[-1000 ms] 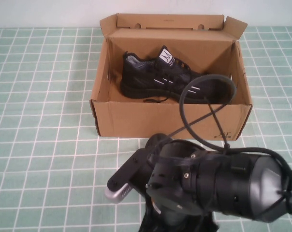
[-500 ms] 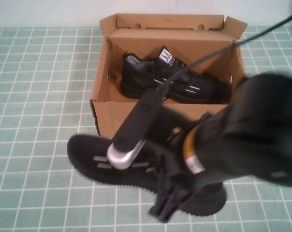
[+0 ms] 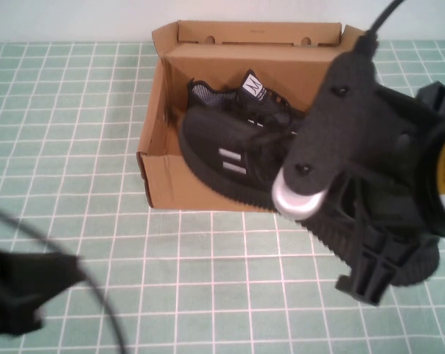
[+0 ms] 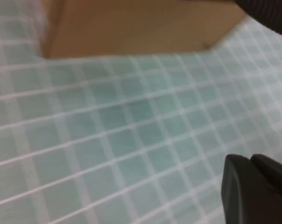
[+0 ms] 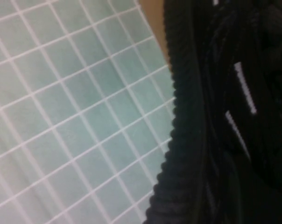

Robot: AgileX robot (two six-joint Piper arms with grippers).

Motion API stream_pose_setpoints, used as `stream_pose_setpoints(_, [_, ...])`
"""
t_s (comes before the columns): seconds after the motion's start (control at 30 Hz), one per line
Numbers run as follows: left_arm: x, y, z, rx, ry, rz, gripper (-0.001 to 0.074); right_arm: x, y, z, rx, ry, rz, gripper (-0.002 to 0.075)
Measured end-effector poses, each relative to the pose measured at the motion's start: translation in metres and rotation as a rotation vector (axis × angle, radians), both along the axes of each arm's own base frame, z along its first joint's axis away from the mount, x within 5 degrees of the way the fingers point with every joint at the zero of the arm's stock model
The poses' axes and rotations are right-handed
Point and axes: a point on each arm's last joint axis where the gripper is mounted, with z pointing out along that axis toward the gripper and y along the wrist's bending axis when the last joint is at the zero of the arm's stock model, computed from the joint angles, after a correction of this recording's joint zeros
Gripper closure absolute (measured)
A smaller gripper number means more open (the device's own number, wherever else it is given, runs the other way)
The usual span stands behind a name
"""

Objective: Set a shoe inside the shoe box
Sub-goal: Hand over the shoe

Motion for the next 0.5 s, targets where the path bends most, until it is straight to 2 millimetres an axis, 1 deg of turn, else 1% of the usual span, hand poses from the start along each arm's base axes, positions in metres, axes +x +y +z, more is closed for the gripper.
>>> stream_pose_setpoints(0.13, [0.026, -0.018, -0.008, -0.098, 0.071, -0.141, 0.0739, -0.005, -0.005, 0.001, 0.003, 0.035, -0.006, 0.0726])
stream_pose_setpoints(0.27, [0.049, -0.035, -0.014, -0.268, 0.151, -0.266, 0.0739, -0.006, -0.012, 0.002, -0.036, 0.035, -0.028, 0.0726])
stream_pose_setpoints(0.37, [0.063, -0.045, -0.02, -0.389, 0.212, -0.346, 0.0738, -0.008, -0.02, 0.006, -0.044, 0.018, -0.044, 0.0731])
stream_pose_setpoints(0.43, [0.074, -0.05, -0.024, -0.471, 0.244, -0.368, 0.0738, -0.01, -0.026, 0.011, -0.021, 0.006, -0.06, 0.0726])
stream_pose_setpoints(0.5, [0.088, -0.054, -0.031, -0.547, 0.277, -0.352, 0.0738, -0.013, -0.032, 0.016, 0.005, -0.003, -0.069, 0.0726])
